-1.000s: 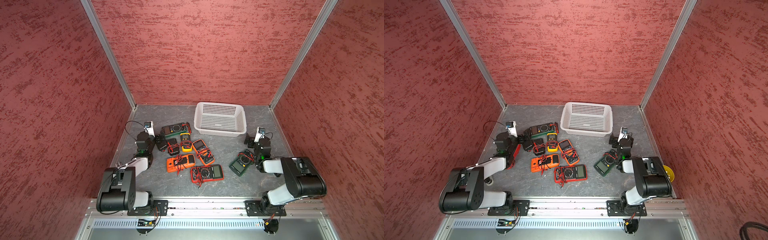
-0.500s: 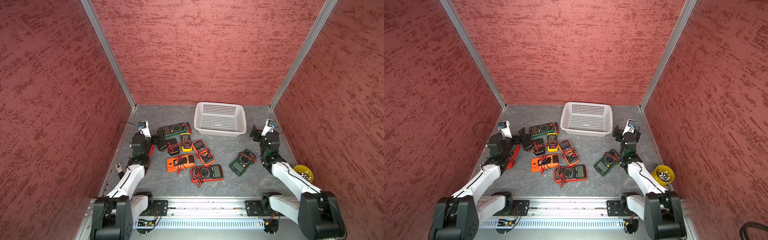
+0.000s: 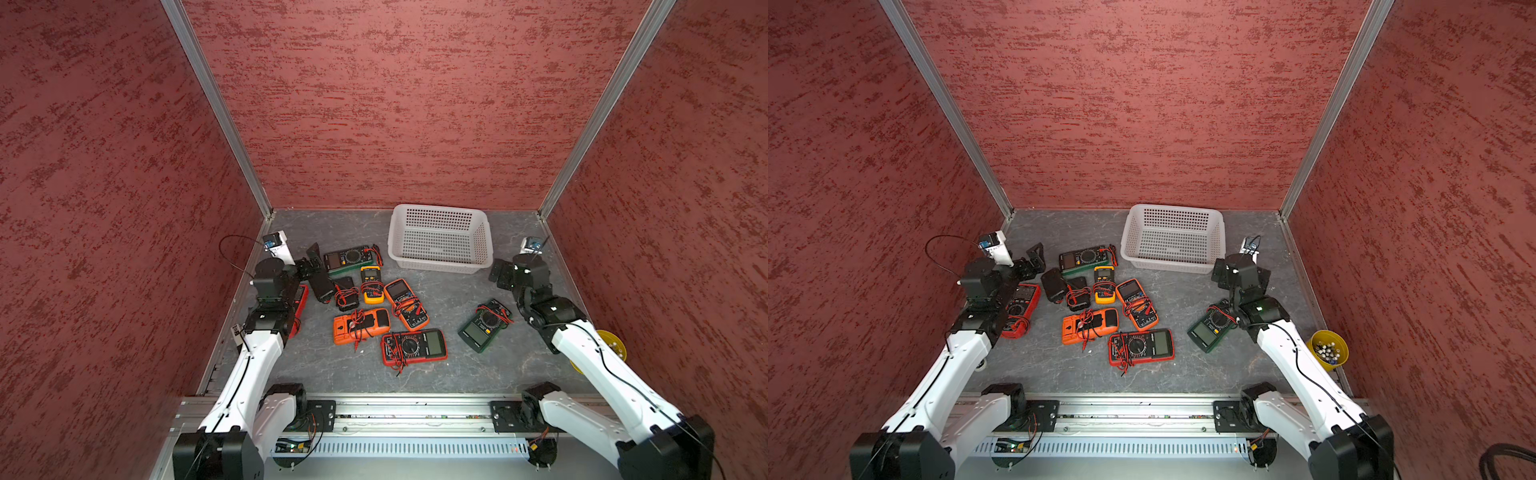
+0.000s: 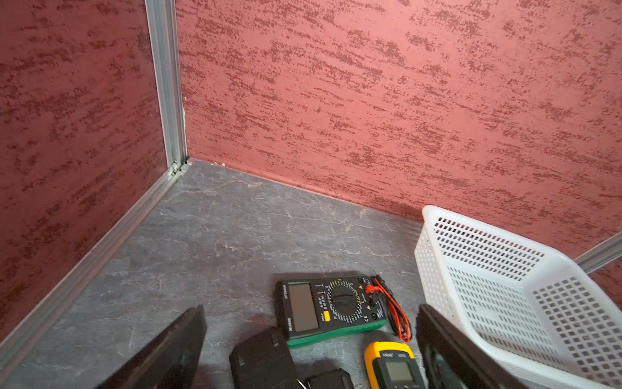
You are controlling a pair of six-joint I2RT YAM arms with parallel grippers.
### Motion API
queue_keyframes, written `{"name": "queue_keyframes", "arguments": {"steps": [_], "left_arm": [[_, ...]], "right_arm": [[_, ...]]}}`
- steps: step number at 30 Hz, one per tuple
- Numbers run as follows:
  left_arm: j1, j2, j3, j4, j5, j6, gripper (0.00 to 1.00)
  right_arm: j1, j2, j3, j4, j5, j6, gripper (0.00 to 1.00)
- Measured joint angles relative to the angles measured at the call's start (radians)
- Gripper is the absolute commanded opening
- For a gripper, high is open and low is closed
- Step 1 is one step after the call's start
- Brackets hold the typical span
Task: Put the multimeter into the basket
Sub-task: Pick up the multimeter from the center of the board.
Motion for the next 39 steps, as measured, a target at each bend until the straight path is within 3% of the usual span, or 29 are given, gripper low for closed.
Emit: {"name": "queue_keyframes", "arguments": {"steps": [6,19,32,39], "left_arm": [[-0.045,0.011,0.027,-0.065,0.001,-0.067,1.00],[-0.056,0.045,0.037,-0.119,-0.019,-0.147,1.00],[-0.056,0.110,0.049,-0.120,-0.024,-0.164,1.00],[-0.057,0.117,0.051,-0.120,-0.022,-0.164,1.00]], "right_arm": [[0.110,0.089,0.101,-0.186,-0.058,0.083,0.99],[0.187,0.212,0.164,-0.393,-0.266,0.159,0.99],[0.187,0.394,0.164,-0.617,-0.259,0.664,0.99],[0.187,0.523,0.164,-0.634,-0.263,0.801,0.99]]}}
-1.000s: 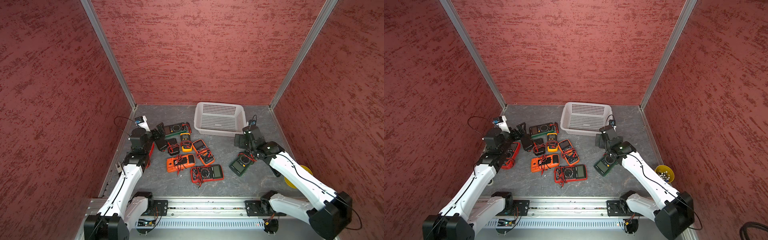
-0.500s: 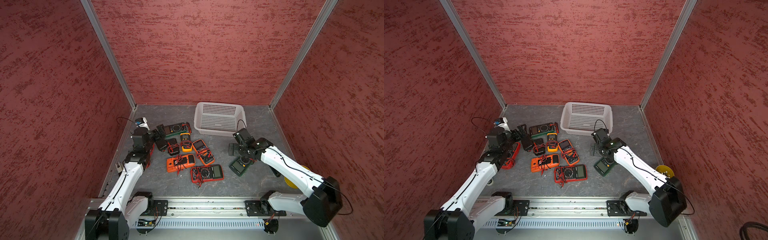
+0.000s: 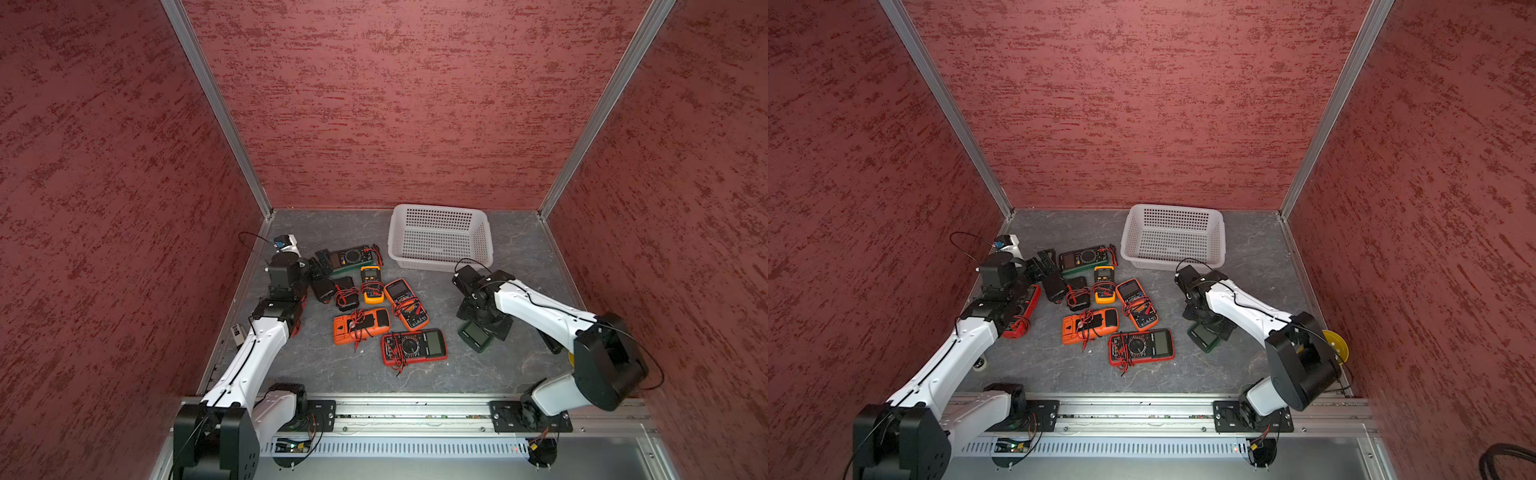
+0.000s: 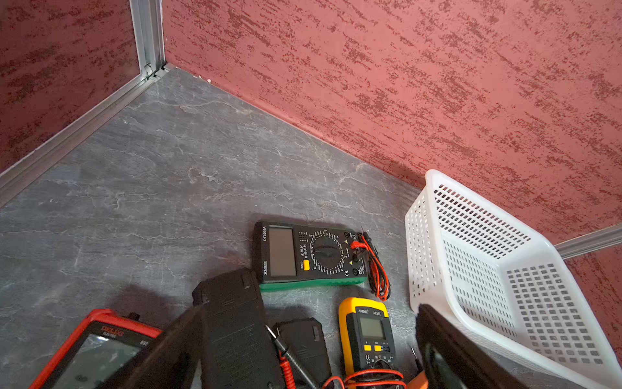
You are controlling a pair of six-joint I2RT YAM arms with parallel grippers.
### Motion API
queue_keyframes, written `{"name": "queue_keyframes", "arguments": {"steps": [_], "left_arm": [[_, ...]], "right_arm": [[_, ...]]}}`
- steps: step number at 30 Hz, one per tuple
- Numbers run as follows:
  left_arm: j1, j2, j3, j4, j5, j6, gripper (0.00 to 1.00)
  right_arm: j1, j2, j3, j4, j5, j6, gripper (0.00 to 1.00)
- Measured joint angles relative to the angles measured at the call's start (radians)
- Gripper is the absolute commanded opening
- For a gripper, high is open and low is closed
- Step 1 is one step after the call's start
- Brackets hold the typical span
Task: Put the multimeter into the basket
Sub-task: Pick up the multimeter from the center of the board.
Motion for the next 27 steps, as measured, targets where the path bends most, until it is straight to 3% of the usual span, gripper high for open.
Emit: {"name": "queue_keyframes", "arguments": {"steps": [24,27], "left_arm": [[-0.001,-0.003,0.000,0.000,-0.009,-0.003,1.00],[-0.001,-0.004,0.000,0.000,-0.014,-0.003,1.00]], "right_arm": [[-0.133,0.073,-0.110,0.244,-0.073,-0.001,0.98],[-0.134,0.076,-0.112,0.269,-0.080,-0.005,0.94]]}}
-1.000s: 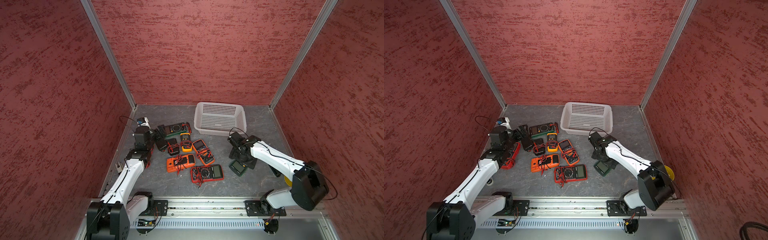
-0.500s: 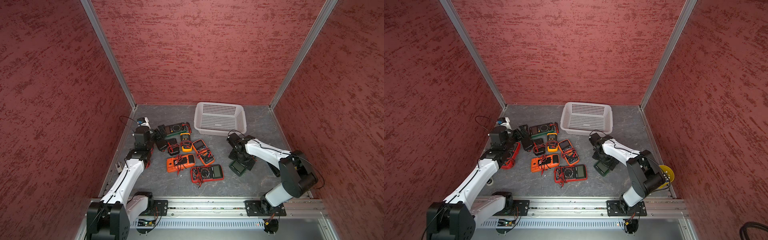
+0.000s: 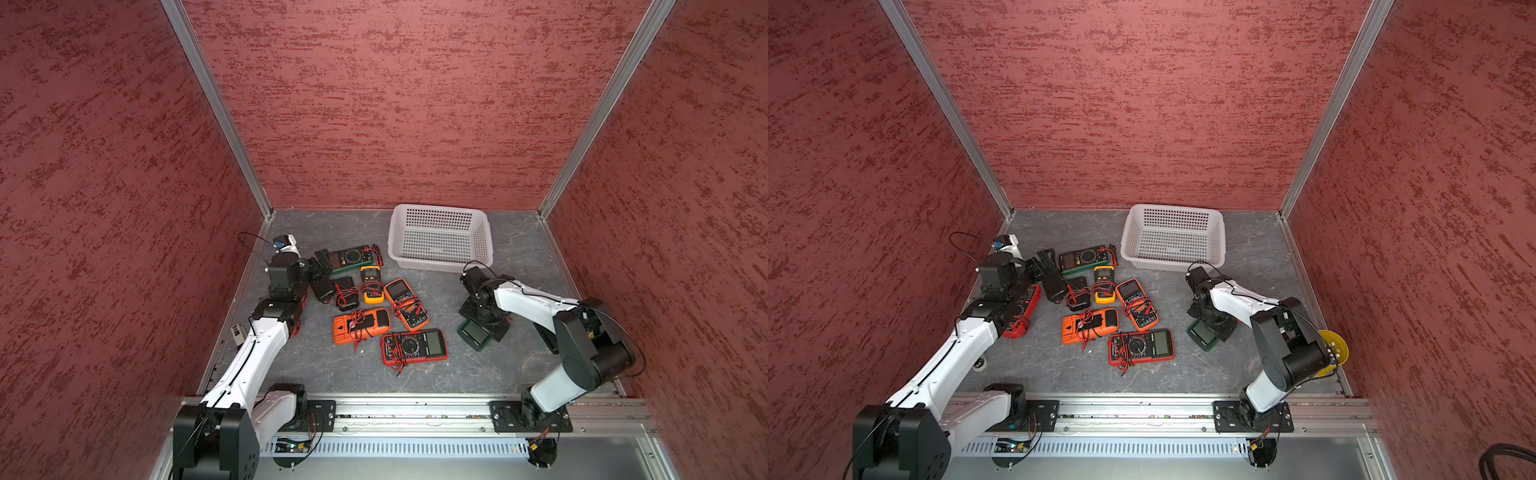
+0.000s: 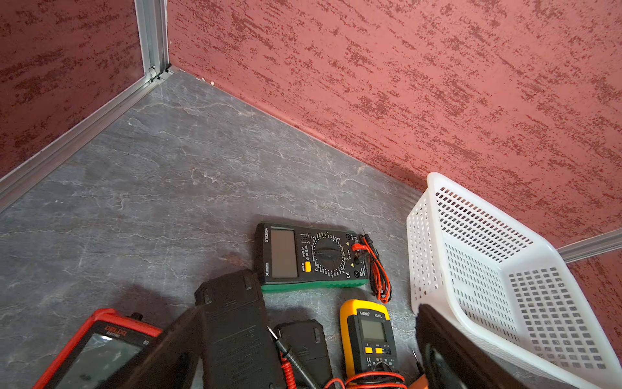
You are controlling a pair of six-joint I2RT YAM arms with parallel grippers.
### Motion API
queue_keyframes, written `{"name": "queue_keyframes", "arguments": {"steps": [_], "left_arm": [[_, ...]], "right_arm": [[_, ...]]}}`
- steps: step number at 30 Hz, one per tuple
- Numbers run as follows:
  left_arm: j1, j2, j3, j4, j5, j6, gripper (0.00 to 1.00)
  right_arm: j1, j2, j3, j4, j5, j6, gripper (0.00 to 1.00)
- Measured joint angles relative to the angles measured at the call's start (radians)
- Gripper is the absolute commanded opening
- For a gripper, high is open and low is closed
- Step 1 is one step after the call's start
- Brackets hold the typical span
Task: Put the multimeter into the basket
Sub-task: Pick up the multimeter from the center of the board.
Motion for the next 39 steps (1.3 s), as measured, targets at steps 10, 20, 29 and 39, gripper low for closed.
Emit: {"name": "queue_keyframes", "arguments": {"steps": [10,20,29,39], "left_arm": [[0.000,-0.010,0.000,0.000,-0.020,0.000,1.00],[0.000,-0.010,0.000,0.001,-0.031,-0.007,1.00],[0.000,-0.010,0.000,0.001,-0.041,-0.008,1.00],[0.001,0.016,0.000,0.002,-0.042,-0.008,1.00]], "right_arm": [[-0.001,0.006,0.009,0.024,0.003,-0.069,0.55],[0.002,-0.002,0.029,-0.009,0.040,-0.210,0.06],[0.006,-0.131,0.042,-0.028,0.092,-0.299,0.00],[0.006,-0.269,0.247,-0.195,0.257,-0.417,0.00]]}}
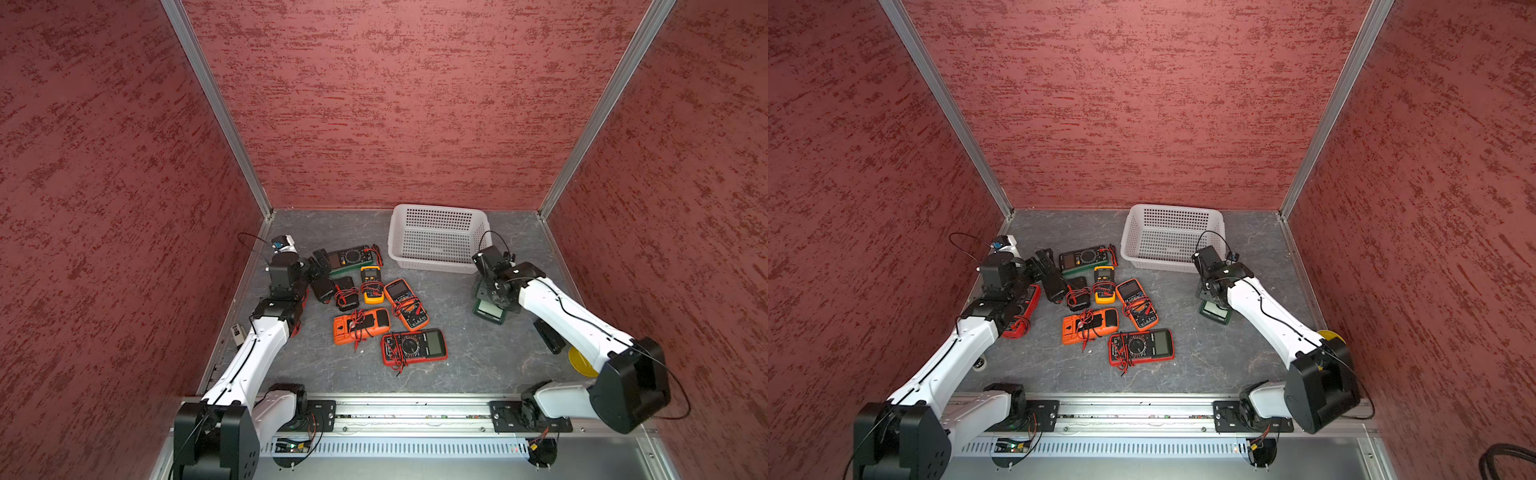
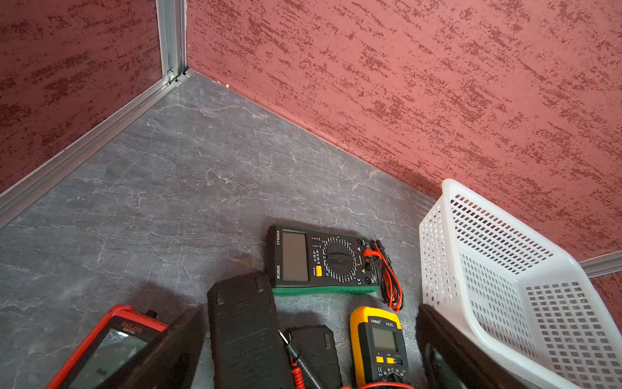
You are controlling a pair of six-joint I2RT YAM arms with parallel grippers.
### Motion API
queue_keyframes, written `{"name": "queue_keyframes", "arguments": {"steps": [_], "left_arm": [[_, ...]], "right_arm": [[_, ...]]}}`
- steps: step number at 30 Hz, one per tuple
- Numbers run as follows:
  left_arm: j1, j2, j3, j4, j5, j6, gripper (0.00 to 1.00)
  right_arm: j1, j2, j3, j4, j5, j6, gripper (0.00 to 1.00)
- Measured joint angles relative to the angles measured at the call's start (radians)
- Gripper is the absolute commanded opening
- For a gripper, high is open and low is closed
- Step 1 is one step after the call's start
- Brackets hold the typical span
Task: Put the multimeter into the basket
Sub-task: Pick up the multimeter from the center of the board, then place the multimeter in the basket.
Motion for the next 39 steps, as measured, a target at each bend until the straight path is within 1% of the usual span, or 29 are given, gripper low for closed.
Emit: {"name": "queue_keyframes", "arguments": {"steps": [4,8,12,17,24,28,31,35,39], "left_arm": [[0.000,0.005,0.000,0.005,0.000,-0.001,1.00],[0.000,0.014,0.000,0.010,0.001,-0.013,1.00],[0.001,0.016,0.000,0.010,0.004,-0.023,1.00],[0.002,0.013,0.006,0.004,0.004,-0.034,1.00],[0.007,0.016,0.072,-0.035,0.008,-0.071,1.00],[0.007,0.029,0.108,-0.057,0.029,-0.098,1.00],[0.007,0.032,0.109,-0.071,0.038,-0.114,1.00],[0.007,0.032,0.109,-0.086,0.050,-0.124,1.00],[0.007,0.032,0.109,-0.108,0.053,-0.125,1.00]], "right_arm": [[-0.010,-0.018,0.135,-0.004,0.047,-0.099,0.00],[-0.036,0.021,0.261,0.033,0.054,-0.211,0.00],[-0.072,0.130,0.390,0.094,0.019,-0.308,0.00],[-0.115,0.322,0.561,0.182,-0.063,-0.402,0.00],[-0.154,0.584,0.806,0.232,-0.155,-0.450,0.00],[-0.158,0.726,0.954,0.231,-0.198,-0.460,0.00],[-0.158,0.814,1.042,0.228,-0.229,-0.462,0.00],[-0.158,0.893,1.103,0.216,-0.257,-0.466,0.00],[-0.157,0.926,1.109,0.179,-0.258,-0.466,0.00]]}}
